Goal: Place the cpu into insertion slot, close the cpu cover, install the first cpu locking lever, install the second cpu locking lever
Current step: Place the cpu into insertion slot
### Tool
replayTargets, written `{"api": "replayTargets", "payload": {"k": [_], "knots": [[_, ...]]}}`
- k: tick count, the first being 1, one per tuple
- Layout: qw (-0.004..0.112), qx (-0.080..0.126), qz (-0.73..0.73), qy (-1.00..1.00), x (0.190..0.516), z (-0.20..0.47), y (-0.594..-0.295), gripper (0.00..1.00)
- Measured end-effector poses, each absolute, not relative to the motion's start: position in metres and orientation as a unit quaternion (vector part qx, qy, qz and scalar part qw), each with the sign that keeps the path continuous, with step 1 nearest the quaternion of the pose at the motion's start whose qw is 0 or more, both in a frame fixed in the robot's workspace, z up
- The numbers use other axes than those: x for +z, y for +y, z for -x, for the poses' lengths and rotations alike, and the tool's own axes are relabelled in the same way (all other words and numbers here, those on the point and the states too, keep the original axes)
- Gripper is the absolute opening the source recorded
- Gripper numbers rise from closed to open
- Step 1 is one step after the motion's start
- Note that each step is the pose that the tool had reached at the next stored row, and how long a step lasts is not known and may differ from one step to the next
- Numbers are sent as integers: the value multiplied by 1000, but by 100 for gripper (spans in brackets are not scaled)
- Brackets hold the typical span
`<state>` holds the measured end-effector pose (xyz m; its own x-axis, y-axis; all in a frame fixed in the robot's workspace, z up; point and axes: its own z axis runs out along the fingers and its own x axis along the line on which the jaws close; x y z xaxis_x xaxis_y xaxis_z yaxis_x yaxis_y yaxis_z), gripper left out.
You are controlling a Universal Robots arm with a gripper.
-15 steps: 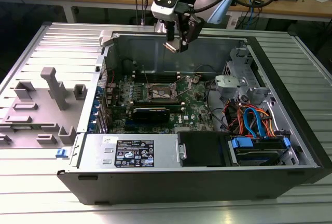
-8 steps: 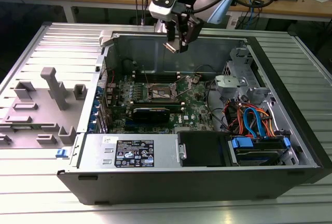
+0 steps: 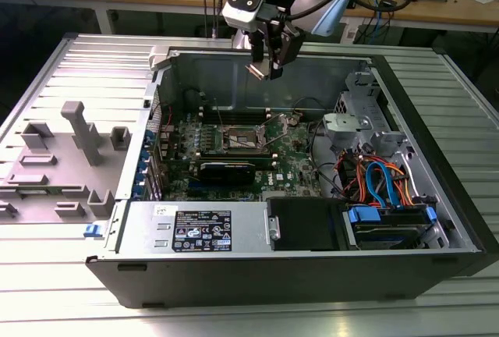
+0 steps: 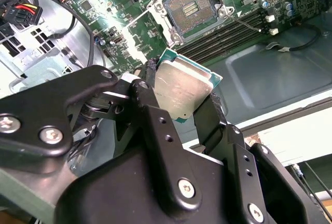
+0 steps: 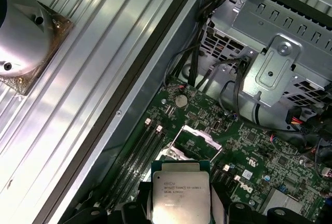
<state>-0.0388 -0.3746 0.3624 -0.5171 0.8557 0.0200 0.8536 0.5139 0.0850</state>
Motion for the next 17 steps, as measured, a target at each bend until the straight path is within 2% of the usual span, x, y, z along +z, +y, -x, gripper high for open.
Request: {"api": "replayTargets", "payload": {"k": [17], "knots": [[13, 42, -500, 865, 362, 39, -375, 54]]}}
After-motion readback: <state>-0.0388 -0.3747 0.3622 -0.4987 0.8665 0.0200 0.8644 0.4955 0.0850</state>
